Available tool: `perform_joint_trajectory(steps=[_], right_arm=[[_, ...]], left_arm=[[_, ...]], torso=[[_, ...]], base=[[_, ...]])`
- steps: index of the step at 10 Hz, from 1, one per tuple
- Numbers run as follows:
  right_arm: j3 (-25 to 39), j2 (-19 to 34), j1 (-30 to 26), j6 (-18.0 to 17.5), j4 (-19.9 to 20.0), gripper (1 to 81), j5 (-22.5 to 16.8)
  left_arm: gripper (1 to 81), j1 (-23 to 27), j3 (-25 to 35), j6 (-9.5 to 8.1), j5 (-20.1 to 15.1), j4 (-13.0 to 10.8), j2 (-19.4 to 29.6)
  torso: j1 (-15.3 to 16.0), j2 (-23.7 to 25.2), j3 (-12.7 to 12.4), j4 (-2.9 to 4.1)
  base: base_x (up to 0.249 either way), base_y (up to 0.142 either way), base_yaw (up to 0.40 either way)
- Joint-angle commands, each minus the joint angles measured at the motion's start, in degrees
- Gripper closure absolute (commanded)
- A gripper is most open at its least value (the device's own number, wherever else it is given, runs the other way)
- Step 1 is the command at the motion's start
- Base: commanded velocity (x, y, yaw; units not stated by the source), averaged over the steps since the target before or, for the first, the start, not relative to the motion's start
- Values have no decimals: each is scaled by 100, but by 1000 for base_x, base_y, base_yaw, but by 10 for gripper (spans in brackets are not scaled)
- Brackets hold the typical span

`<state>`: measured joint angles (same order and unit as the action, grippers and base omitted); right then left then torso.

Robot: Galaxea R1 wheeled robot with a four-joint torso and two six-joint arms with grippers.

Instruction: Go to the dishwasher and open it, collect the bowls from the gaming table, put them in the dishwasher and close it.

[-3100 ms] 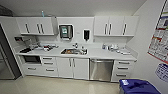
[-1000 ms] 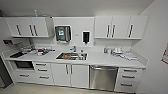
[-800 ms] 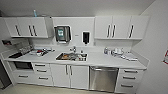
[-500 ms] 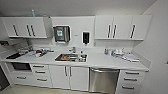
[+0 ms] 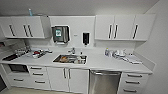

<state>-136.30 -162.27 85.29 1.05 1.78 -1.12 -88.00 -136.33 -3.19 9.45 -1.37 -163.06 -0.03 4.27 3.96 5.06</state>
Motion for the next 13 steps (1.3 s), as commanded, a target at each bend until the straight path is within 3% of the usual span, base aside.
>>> perform_joint_trajectory(steps=[1, 13], right_arm=[[35, 34, -358, 9, -29, 10, -354], [18, 8, -341, 9, -2, 10, -345]], left_arm=[[10, 253, 62, 12, -242, -74, 36], [10, 209, 62, 21, -233, -74, 71]], torso=[[3, 0, 0, 0], [3, 2, -2, 0]], base=[[138, 0, 0], [111, 0, 0]])
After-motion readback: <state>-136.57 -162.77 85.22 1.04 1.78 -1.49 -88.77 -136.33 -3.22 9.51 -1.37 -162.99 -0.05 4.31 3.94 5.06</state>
